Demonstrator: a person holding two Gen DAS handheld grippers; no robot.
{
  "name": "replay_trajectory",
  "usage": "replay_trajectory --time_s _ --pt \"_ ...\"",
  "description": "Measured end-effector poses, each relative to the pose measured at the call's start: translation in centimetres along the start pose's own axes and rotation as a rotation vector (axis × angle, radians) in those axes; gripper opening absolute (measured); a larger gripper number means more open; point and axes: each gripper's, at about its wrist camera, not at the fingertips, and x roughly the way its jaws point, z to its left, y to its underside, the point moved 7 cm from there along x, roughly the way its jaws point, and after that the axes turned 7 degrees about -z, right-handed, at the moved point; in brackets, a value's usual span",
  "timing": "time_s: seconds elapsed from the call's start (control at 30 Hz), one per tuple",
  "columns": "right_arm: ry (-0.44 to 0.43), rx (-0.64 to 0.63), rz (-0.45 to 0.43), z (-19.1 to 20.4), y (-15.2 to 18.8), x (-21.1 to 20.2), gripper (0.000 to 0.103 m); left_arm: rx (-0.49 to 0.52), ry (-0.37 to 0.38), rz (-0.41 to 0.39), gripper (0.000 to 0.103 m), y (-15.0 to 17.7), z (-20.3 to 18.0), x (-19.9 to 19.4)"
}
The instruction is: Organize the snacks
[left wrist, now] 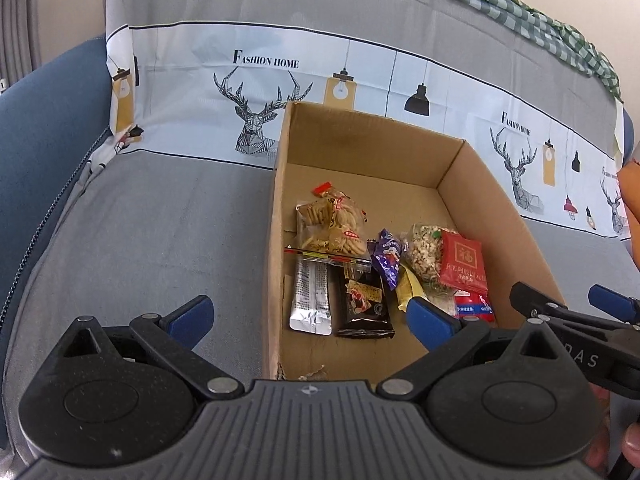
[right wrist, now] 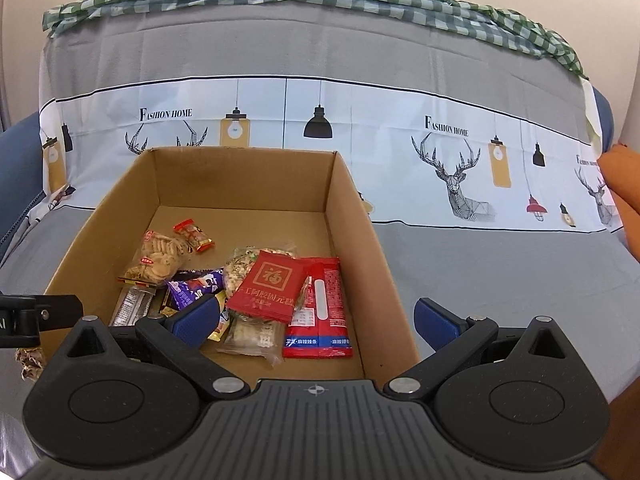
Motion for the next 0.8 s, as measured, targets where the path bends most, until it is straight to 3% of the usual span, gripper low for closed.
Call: replay_trajectory --time_s 0.8 --pt "-0.019 -0.015 -0.011 0.63 -0.04 -0.12 0.102 0.003 0.009 0.005 0.102 0.03 -0.18 0.07"
